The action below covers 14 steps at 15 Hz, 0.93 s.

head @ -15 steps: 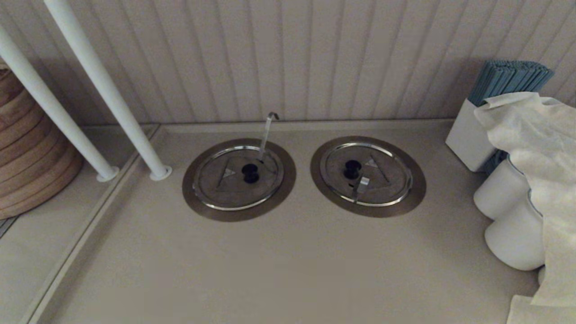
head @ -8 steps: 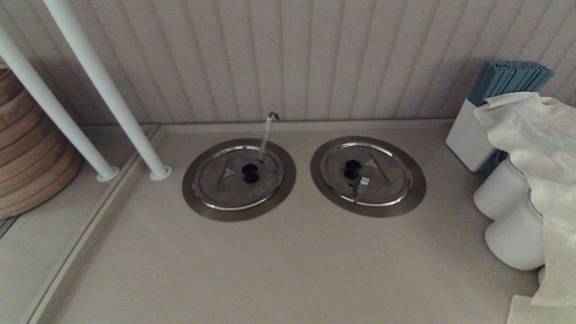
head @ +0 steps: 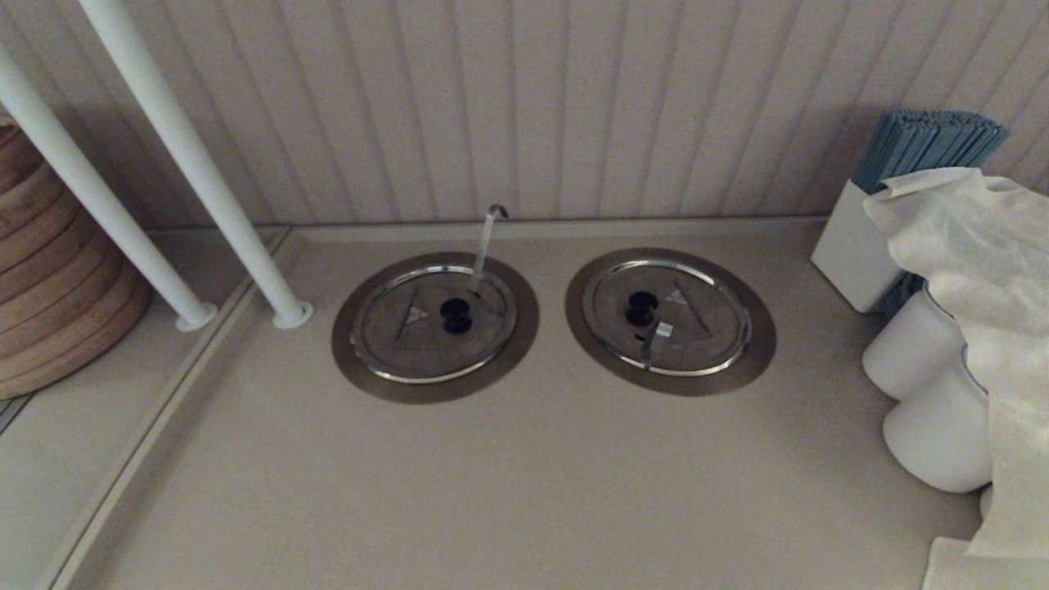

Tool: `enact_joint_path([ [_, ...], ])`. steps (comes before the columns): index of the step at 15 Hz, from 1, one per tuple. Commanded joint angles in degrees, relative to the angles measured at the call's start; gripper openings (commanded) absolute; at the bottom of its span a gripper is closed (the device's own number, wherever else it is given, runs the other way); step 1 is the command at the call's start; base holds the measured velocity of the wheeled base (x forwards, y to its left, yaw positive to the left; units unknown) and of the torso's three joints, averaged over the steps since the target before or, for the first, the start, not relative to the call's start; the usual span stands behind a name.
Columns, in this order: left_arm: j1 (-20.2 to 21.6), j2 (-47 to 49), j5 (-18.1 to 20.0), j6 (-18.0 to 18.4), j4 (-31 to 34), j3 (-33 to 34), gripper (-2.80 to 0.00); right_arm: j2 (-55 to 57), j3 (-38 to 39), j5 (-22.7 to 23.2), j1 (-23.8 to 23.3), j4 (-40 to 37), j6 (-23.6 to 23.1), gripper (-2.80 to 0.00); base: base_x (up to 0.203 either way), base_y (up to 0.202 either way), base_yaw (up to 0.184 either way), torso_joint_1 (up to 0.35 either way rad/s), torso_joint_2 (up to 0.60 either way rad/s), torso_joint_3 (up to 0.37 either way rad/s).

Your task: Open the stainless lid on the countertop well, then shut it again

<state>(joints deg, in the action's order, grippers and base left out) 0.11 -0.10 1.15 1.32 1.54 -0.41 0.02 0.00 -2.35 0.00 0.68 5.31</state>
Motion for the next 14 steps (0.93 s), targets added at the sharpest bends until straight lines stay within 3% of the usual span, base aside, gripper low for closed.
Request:
enact_joint_path([
  [1, 0.1, 0.2, -0.2, 0.0, 0.0, 0.0, -2.8, 0.1, 0.0, 0.0, 0.0, 0.0, 0.1, -2.8, 0.0, 0.0, 0.0, 0.0, 0.0, 0.0],
  [14, 0.0, 0.2, -0.2, 0.0, 0.0, 0.0, -2.8, 0.1, 0.0, 0.0, 0.0, -0.1, -0.2, -2.8, 0.0, 0.0, 0.0, 0.0, 0.0, 0.0],
])
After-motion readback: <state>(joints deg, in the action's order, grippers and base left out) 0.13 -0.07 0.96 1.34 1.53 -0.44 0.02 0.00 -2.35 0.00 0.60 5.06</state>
